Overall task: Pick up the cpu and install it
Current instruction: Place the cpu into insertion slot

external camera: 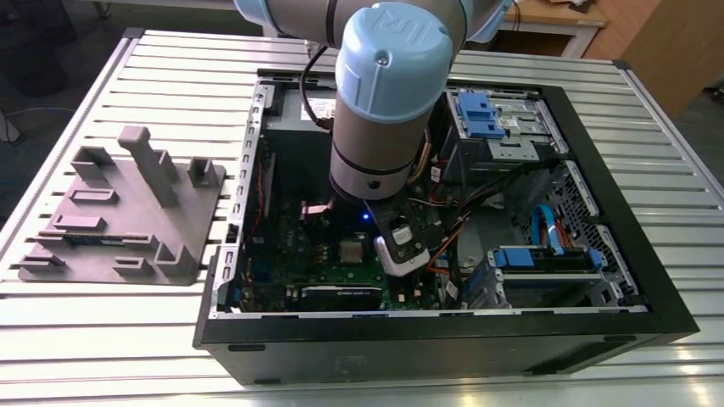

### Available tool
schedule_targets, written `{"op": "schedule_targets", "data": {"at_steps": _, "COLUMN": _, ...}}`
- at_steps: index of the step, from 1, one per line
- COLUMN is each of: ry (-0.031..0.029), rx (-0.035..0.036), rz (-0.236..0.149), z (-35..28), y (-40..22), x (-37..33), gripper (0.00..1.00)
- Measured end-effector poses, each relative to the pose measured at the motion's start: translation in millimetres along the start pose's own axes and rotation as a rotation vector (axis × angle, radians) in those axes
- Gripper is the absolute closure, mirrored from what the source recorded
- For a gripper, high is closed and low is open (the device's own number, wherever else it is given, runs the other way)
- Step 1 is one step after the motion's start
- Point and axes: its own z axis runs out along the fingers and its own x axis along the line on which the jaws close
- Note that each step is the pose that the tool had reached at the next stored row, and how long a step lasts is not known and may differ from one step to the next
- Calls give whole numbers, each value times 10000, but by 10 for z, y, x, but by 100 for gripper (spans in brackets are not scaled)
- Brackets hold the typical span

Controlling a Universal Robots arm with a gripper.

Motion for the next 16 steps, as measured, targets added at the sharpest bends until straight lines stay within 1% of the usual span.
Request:
{"op": "schedule_targets", "data": {"at_steps": 9, "ry": 1, "rx": 3, "rz": 1, "z": -5, "y": 0, "x": 1, "gripper": 47}}
{"op": "schedule_targets", "data": {"at_steps": 10, "ry": 1, "rx": 2, "rz": 0, "z": -5, "y": 0, "x": 0, "gripper": 54}}
{"op": "schedule_targets", "data": {"at_steps": 14, "ry": 1, "rx": 3, "rz": 0, "z": -7, "y": 0, "x": 0, "gripper": 54}}
{"op": "schedule_targets", "data": {"at_steps": 16, "ry": 1, "rx": 3, "rz": 0, "z": -8, "y": 0, "x": 0, "gripper": 56}}
